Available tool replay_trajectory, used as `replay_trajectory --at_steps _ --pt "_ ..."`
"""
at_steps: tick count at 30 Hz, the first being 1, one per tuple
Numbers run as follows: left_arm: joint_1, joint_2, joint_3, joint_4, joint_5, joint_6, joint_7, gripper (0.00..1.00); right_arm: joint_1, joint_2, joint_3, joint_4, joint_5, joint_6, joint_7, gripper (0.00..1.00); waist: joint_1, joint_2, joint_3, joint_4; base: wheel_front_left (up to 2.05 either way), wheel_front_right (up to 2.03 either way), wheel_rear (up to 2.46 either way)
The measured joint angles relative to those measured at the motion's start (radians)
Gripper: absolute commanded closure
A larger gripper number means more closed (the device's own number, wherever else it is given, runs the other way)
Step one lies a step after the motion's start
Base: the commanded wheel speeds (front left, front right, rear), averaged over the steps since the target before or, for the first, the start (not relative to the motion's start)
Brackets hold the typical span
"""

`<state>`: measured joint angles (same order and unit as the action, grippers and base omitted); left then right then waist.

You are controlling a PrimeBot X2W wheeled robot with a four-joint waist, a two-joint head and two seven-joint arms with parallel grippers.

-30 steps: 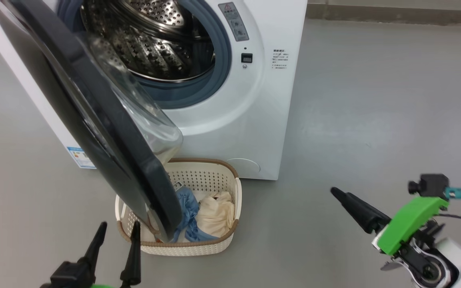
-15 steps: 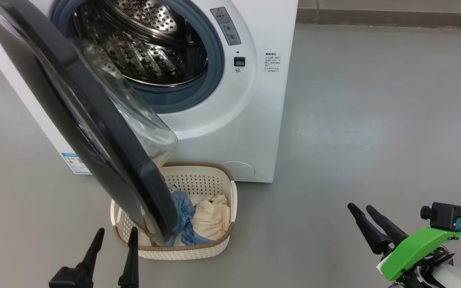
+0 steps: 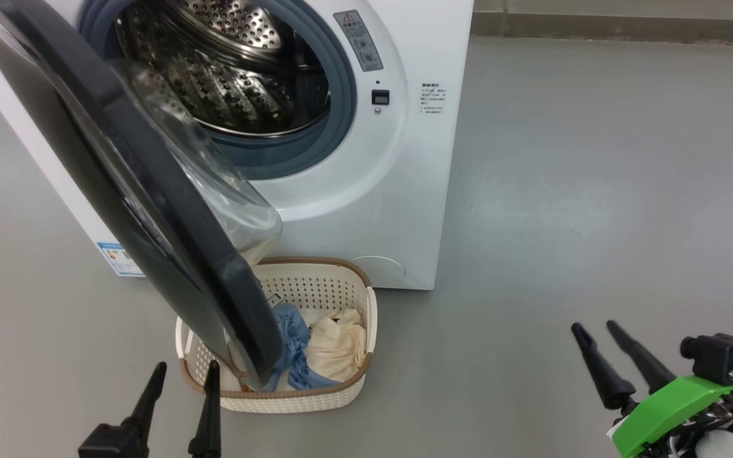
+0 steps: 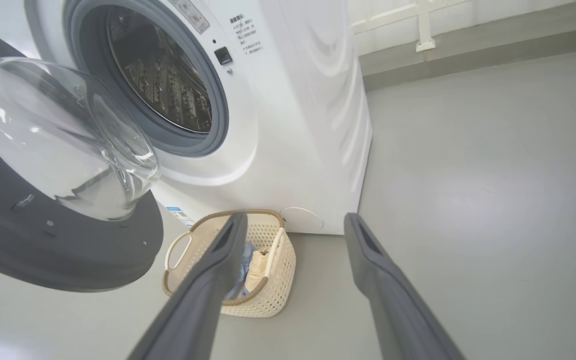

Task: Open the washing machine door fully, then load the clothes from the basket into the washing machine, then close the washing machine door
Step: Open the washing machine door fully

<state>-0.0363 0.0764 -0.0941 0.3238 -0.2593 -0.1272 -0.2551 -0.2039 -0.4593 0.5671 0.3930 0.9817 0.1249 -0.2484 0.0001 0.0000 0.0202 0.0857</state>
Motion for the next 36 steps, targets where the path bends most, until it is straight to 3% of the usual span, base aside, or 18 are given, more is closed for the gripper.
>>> replay_trajectory --at_steps 7,17,23,30,31,32,34,36 --pt "0.000 0.000 0.000 -0.001 0.000 0.000 0.000 0.00 0.074 0.067 -0.212 -0.059 -0.236 0.000 -0.001 0.00 -0.0001 0.0000 0.001 0.007 0.00 0.00 0.00" --pt "0.000 0.000 0.002 -0.003 0.000 -0.001 0.000 0.00 0.204 0.183 -0.421 -0.133 -0.533 0.001 -0.001 0.00 0.0000 0.0000 0.005 0.017 0.00 0.00 0.00" --pt "0.000 0.000 0.003 -0.004 0.000 -0.001 0.000 0.00 0.239 0.227 -0.474 -0.143 -0.584 0.001 -0.001 0.00 -0.0001 0.0000 0.008 0.021 0.00 0.00 0.00" --pt "-0.001 0.000 0.008 -0.004 0.000 -0.001 0.000 0.00 0.239 0.235 -0.480 -0.142 -0.594 0.001 -0.001 0.00 0.0000 0.0000 0.015 0.022 0.00 0.00 0.00" --pt "-0.001 -0.001 0.014 -0.005 0.000 -0.001 0.000 0.07 0.239 0.235 -0.482 -0.142 -0.602 0.001 -0.001 0.00 0.0000 0.0000 0.015 0.022 0.00 0.00 0.00" --pt "-0.002 -0.001 0.022 -0.010 0.000 -0.001 0.000 0.57 0.239 0.235 -0.485 -0.142 -0.605 0.001 -0.001 0.00 -0.0001 0.0000 0.015 0.022 0.00 0.00 0.00" --pt "-0.005 -0.002 0.041 -0.027 0.000 0.003 0.000 1.00 0.239 0.235 -0.489 -0.144 -0.607 0.001 -0.001 0.00 0.0000 0.0000 0.014 0.023 0.00 0.00 0.00" --pt "-0.006 -0.005 0.060 -0.058 0.004 0.007 0.000 1.00 0.238 0.236 -0.494 -0.146 -0.613 0.001 -0.001 0.00 0.0000 0.0000 0.014 0.024 0.00 0.00 0.00"
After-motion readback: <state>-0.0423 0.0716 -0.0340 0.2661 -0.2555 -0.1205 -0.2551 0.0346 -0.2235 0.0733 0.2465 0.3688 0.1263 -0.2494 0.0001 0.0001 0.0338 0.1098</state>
